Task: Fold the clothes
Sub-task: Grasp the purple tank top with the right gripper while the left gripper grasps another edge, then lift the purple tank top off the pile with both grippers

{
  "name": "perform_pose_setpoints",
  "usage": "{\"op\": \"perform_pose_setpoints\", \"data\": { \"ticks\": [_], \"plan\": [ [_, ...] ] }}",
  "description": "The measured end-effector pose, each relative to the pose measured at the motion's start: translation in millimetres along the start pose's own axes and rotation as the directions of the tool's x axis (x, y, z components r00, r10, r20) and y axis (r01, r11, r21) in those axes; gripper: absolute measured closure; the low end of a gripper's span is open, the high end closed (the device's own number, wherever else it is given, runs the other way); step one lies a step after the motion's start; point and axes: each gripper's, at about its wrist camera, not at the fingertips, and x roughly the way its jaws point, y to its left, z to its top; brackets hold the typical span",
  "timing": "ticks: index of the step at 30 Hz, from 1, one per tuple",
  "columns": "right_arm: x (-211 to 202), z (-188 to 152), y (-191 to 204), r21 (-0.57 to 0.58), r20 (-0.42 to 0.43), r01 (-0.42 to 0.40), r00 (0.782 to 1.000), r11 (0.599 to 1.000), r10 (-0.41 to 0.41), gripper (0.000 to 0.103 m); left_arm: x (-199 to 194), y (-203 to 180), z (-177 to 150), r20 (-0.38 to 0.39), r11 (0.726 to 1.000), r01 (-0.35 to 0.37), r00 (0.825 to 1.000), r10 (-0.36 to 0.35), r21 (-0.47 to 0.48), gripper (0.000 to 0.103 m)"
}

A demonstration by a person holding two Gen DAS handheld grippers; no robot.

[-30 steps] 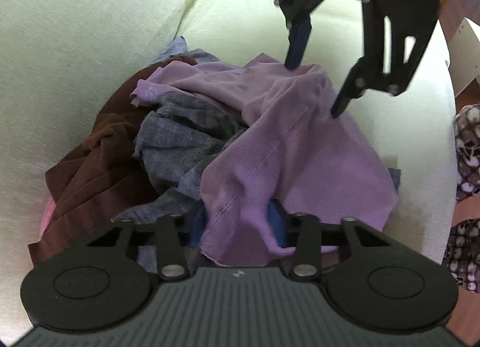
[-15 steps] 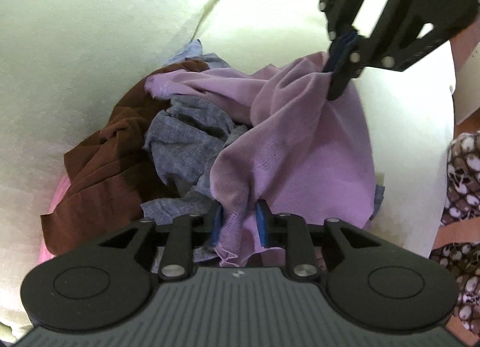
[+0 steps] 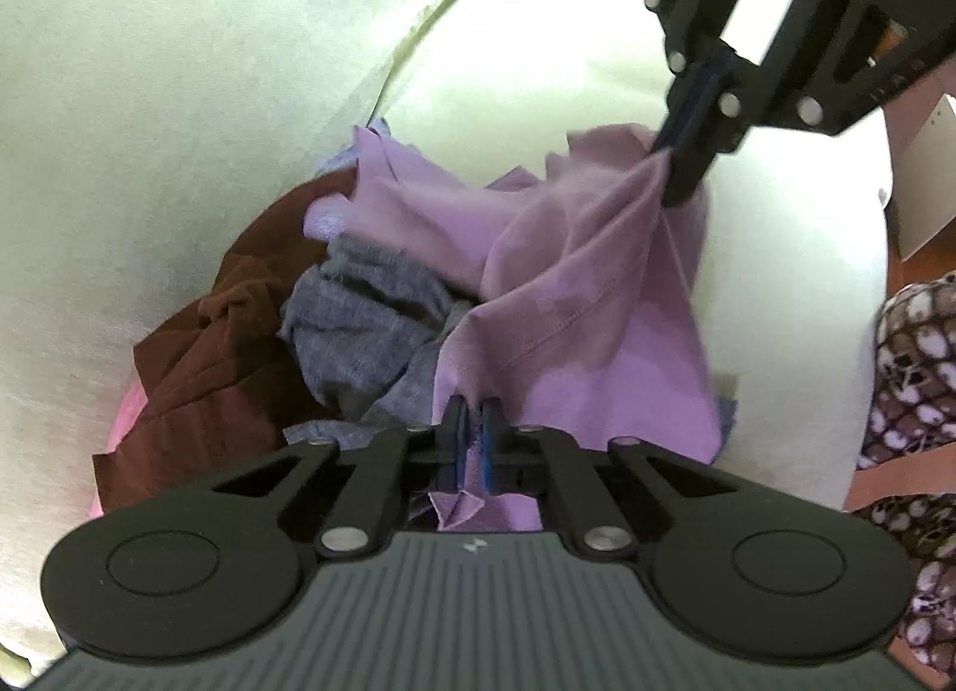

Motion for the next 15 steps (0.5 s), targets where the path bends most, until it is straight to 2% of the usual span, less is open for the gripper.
{"op": "perform_pose_setpoints", "data": {
  "ticks": [7, 9, 12, 15],
  "plan": [
    [-62, -9, -19, 0.076, 0.050, 0.091, 0.994, 0.993, -0.095, 0.102, -47, -12, 37, 0.080, 0.999, -0.005, 0.997, 0.009, -0.050, 0.102],
    [-83, -13, -25, 0.098, 0.063, 0.125, 0.989, 0.987, -0.131, 0.102, -60, -17, 58, 0.125, 0.998, 0.003, 0.992, 0.005, -0.065, 0.102],
    [-124, -26, -34, 0.135, 0.080, 0.203, 0.973, 0.970, -0.215, 0.102, -75, -26, 88, 0.202, 0.999, 0.020, 0.979, -0.009, -0.049, 0.101],
    [-162, -43, -43, 0.184, 0.084, 0.290, 0.947, 0.939, -0.309, 0.102, -86, -43, 125, 0.286, 0.999, 0.054, 0.957, -0.049, -0.008, 0.102]
  ]
}}
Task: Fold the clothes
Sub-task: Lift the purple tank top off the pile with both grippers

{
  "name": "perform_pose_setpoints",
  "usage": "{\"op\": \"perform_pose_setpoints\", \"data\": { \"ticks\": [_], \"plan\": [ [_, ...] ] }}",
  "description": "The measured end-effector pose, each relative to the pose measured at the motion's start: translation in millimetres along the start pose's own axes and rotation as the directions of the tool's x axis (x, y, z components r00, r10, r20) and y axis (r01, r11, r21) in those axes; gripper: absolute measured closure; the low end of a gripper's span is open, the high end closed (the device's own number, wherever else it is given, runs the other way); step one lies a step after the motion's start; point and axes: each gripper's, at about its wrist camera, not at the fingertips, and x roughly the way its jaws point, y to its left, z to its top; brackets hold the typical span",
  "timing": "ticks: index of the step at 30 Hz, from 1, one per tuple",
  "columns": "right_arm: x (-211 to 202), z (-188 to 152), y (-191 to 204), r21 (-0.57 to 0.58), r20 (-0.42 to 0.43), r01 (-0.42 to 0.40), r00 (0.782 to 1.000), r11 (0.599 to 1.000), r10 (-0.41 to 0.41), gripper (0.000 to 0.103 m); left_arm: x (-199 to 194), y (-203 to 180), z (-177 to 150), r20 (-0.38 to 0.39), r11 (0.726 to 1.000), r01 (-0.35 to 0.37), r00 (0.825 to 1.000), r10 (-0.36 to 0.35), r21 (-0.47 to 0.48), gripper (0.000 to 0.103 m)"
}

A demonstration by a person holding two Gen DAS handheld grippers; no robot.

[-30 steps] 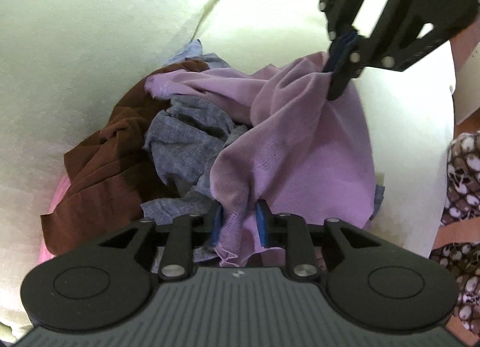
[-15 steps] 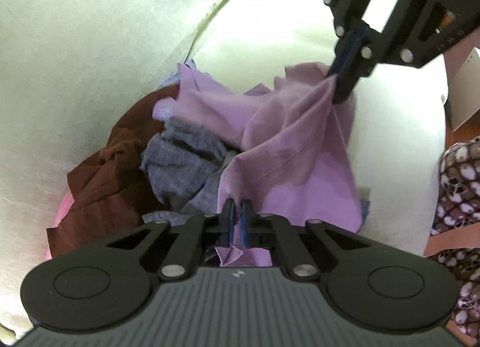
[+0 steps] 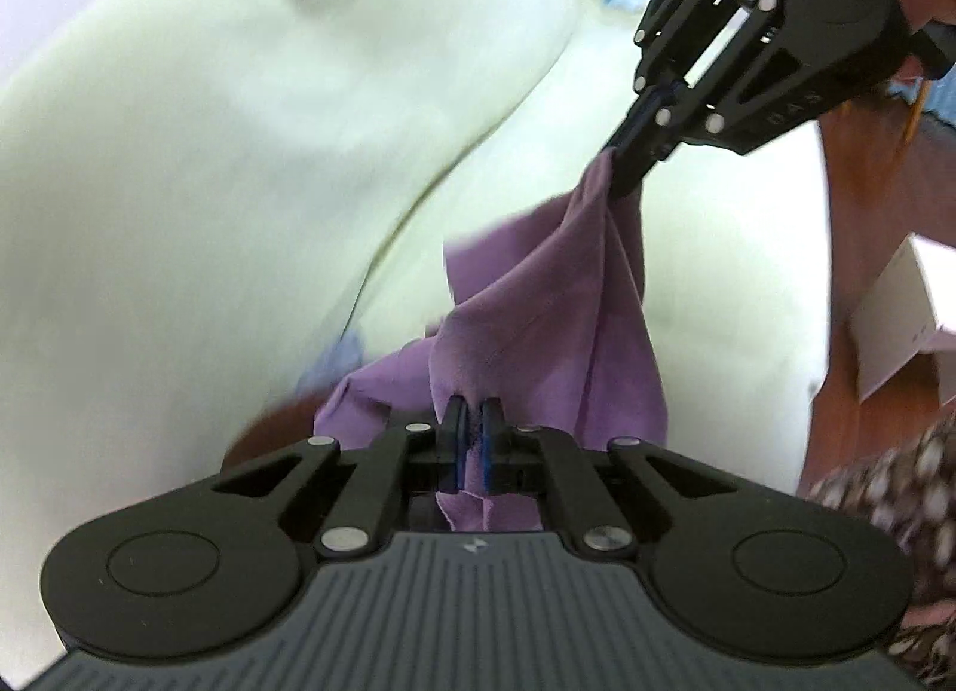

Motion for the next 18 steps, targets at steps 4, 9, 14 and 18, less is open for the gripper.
{"op": "perform_pose_setpoints", "data": {
  "ticks": [4, 9, 14, 18],
  "plan": [
    [-56, -29, -33, 0.078, 0.008, 0.186, 0.982, 0.979, -0.187, 0.102, 8, -24, 50, 0.101, 0.995, 0.089, 0.991, -0.092, 0.036, 0.102],
    [-114, -68, -72, 0.148, -0.019, 0.343, 0.939, 0.928, -0.344, 0.102, 21, -65, 115, 0.162, 0.979, 0.163, 0.970, -0.183, 0.125, 0.102],
    [-161, -107, -127, 0.205, -0.037, 0.433, 0.900, 0.878, -0.435, 0.102, 50, -107, 196, 0.211, 0.962, 0.202, 0.948, -0.239, 0.185, 0.102],
    [-180, -146, -202, 0.233, -0.008, 0.427, 0.899, 0.874, -0.438, 0.102, 96, -129, 256, 0.215, 0.977, 0.156, 0.959, -0.185, 0.148, 0.102]
  ]
}}
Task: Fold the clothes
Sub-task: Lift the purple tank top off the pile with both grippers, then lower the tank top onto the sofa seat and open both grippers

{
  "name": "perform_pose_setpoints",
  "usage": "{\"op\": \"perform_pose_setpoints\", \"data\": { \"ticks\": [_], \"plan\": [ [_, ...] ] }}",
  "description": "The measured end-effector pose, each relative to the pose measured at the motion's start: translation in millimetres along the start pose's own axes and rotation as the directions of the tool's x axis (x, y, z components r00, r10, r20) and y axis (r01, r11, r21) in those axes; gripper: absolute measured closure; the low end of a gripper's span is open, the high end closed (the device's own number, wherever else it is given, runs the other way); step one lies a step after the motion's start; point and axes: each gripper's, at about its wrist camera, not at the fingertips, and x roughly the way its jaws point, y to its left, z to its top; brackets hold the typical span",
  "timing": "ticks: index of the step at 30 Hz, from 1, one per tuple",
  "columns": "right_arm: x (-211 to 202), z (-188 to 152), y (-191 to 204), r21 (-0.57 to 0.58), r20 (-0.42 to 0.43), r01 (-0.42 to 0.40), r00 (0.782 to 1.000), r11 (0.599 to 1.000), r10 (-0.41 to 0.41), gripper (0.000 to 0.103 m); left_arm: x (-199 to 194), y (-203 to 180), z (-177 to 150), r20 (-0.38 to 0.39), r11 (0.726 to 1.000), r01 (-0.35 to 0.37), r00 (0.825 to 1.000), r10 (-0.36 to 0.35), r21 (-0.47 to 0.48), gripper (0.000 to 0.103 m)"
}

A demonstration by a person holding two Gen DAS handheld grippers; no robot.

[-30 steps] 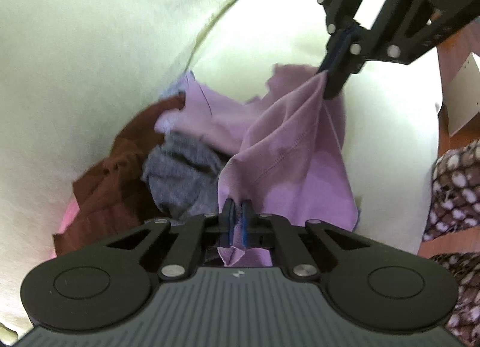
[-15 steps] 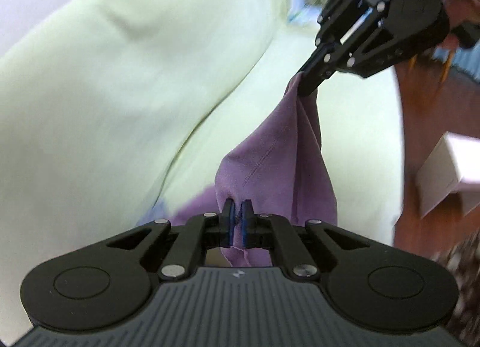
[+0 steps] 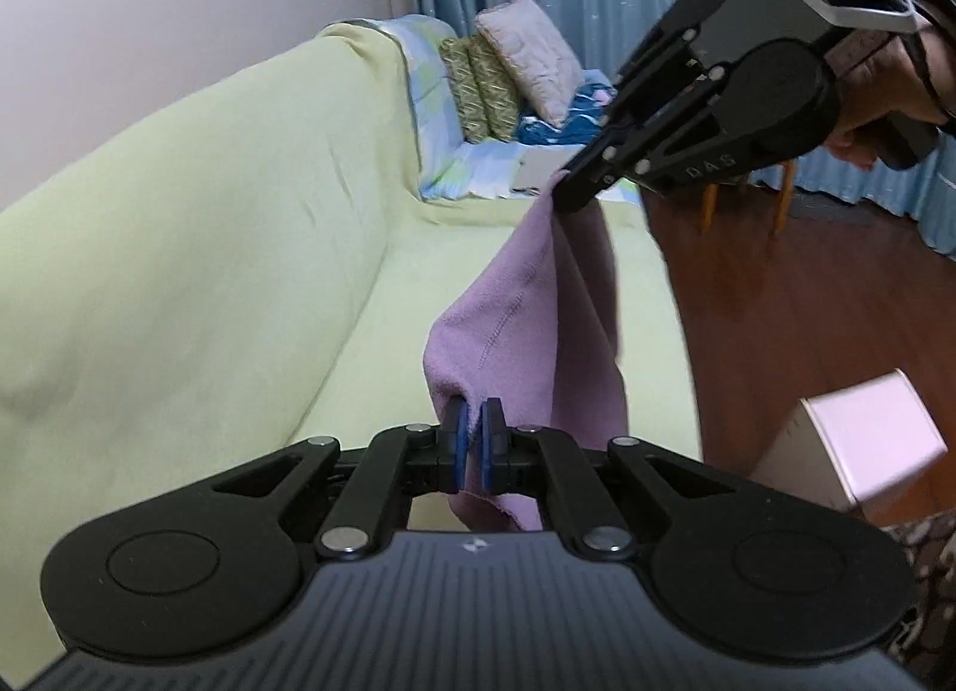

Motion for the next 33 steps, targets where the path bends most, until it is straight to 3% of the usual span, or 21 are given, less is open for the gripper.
{"op": "perform_pose_setpoints", "data": {
  "ticks": [4, 6, 10, 12, 15, 17, 20, 24, 31, 33],
  "plan": [
    [42, -4, -69, -0.017, 0.024, -0.100, 0.995, 0.995, 0.101, 0.102, 40, -7, 27, -0.035, 0.993, -0.095, 0.995, 0.093, -0.067, 0.102],
    [61, 2, -102, -0.038, 0.047, -0.155, 0.986, 0.987, 0.157, 0.102, 63, -4, 54, -0.068, 0.974, -0.197, 0.979, 0.190, -0.114, 0.102],
    [83, 24, -150, -0.109, 0.119, -0.205, 0.969, 0.973, 0.218, 0.102, 71, 3, 89, -0.064, 0.938, -0.310, 0.951, 0.303, -0.156, 0.102],
    [83, 29, -163, -0.111, 0.139, -0.215, 0.963, 0.970, 0.230, 0.102, 76, 2, 98, -0.056, 0.930, -0.330, 0.944, 0.325, -0.164, 0.102],
    [86, 21, -181, -0.089, 0.132, -0.213, 0.966, 0.973, 0.224, 0.102, 94, -13, 102, -0.044, 0.933, -0.313, 0.950, 0.310, -0.180, 0.102],
    [98, 14, -187, -0.072, 0.120, -0.209, 0.969, 0.975, 0.216, 0.102, 115, -32, 90, -0.025, 0.941, -0.276, 0.961, 0.277, -0.193, 0.102],
    [127, -33, -184, -0.039, 0.059, -0.185, 0.981, 0.982, 0.187, 0.102, 161, -58, 72, -0.054, 0.949, -0.229, 0.973, 0.223, -0.216, 0.102],
    [180, -91, -182, -0.042, -0.035, -0.221, 0.975, 0.974, 0.219, 0.102, 214, -95, 36, -0.100, 0.944, -0.183, 0.982, 0.161, -0.275, 0.102],
    [251, -181, -188, -0.058, -0.072, -0.368, 0.929, 0.928, 0.364, 0.102, 301, -148, -13, -0.206, 0.900, -0.254, 0.960, 0.190, -0.354, 0.102],
    [260, -200, -190, -0.058, -0.064, -0.392, 0.919, 0.918, 0.389, 0.102, 316, -161, -32, -0.232, 0.875, -0.309, 0.944, 0.235, -0.371, 0.102]
  ]
}}
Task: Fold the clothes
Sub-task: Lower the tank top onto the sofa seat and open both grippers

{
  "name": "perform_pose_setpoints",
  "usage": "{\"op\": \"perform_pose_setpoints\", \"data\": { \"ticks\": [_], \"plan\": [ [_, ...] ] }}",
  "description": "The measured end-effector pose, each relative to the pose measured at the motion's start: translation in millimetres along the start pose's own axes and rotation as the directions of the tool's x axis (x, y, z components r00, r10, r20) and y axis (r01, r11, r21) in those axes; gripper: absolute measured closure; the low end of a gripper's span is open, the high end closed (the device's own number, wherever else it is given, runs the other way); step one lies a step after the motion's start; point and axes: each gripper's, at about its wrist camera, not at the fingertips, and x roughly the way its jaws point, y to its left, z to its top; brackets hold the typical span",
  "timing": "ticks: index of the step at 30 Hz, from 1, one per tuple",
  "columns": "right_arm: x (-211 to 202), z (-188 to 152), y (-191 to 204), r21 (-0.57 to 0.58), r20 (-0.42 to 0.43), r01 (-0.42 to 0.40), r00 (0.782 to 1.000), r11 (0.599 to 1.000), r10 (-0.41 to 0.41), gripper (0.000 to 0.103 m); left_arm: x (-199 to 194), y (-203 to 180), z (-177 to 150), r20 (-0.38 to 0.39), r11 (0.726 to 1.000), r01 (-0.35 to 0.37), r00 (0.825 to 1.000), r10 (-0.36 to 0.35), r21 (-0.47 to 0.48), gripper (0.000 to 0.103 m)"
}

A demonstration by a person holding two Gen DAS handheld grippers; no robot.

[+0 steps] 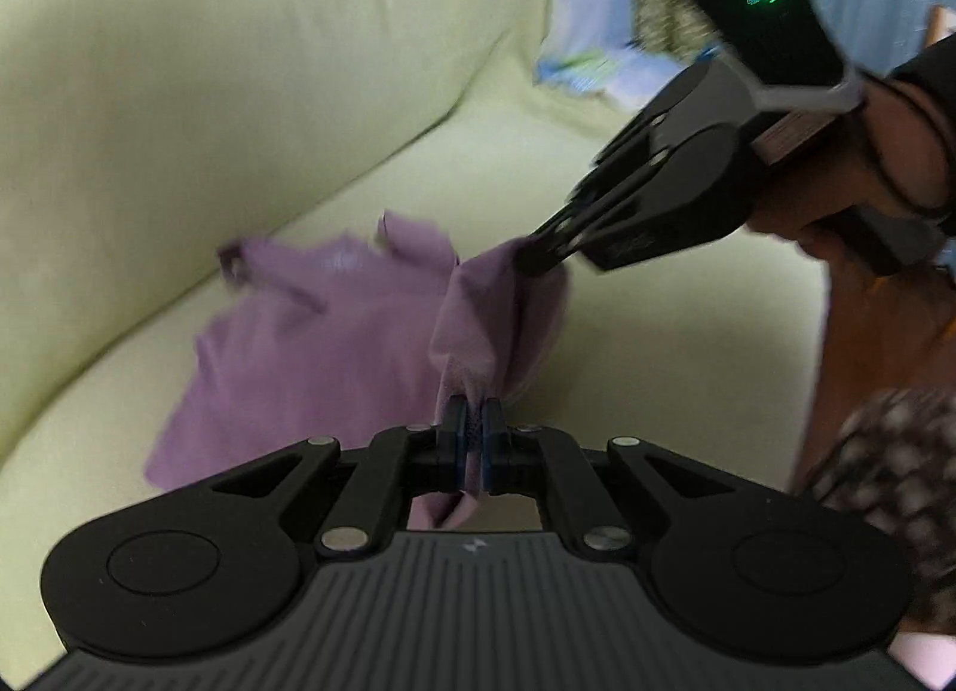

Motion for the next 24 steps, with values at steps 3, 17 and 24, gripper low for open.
{"op": "perform_pose_setpoints", "data": {
  "ticks": [3, 17, 24],
  "plan": [
    [29, -10, -15, 0.000, 0.033, -0.046, 0.998, 0.999, 0.046, 0.102, 12, -6, -32, 0.036, 0.997, -0.043, 0.998, 0.045, -0.064, 0.102],
    [48, -99, -45, 0.035, 0.343, -0.029, 0.939, 0.999, 0.015, 0.102, 56, -60, -71, 0.270, 0.987, -0.157, 0.952, 0.144, 0.026, 0.102],
    [21, -136, -25, 0.083, 0.393, -0.004, 0.919, 0.997, -0.029, 0.102, 26, -101, -91, 0.290, 0.981, -0.193, 0.940, 0.181, 0.012, 0.102]
  ]
}}
